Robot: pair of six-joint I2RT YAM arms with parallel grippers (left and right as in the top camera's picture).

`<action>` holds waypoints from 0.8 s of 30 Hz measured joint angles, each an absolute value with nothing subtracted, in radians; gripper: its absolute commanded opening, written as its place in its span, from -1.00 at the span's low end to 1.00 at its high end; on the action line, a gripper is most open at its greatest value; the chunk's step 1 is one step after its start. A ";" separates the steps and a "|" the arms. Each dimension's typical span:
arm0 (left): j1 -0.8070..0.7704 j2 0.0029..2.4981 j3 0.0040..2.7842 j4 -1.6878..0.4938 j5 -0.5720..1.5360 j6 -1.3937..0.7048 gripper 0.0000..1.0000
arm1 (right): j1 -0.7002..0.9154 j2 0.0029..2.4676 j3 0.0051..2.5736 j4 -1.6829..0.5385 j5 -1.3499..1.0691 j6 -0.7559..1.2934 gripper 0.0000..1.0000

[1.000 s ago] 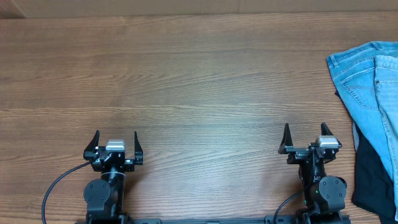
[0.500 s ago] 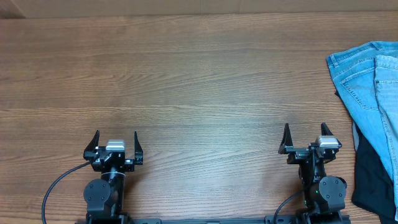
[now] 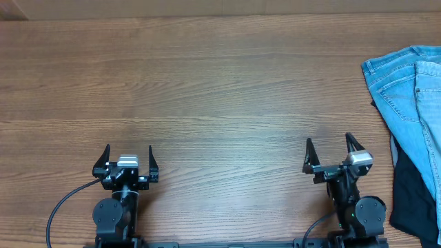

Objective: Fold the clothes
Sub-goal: 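Move the right gripper toward the pile of blue jeans at right, then lower the right gripper onto the jeans and pinch the waistband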

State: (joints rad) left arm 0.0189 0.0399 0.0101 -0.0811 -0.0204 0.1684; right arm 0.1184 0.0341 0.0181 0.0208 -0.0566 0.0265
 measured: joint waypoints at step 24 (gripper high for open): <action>0.019 0.041 0.010 -0.081 -0.020 0.168 1.00 | 0.119 0.438 0.923 -0.040 0.374 0.113 1.00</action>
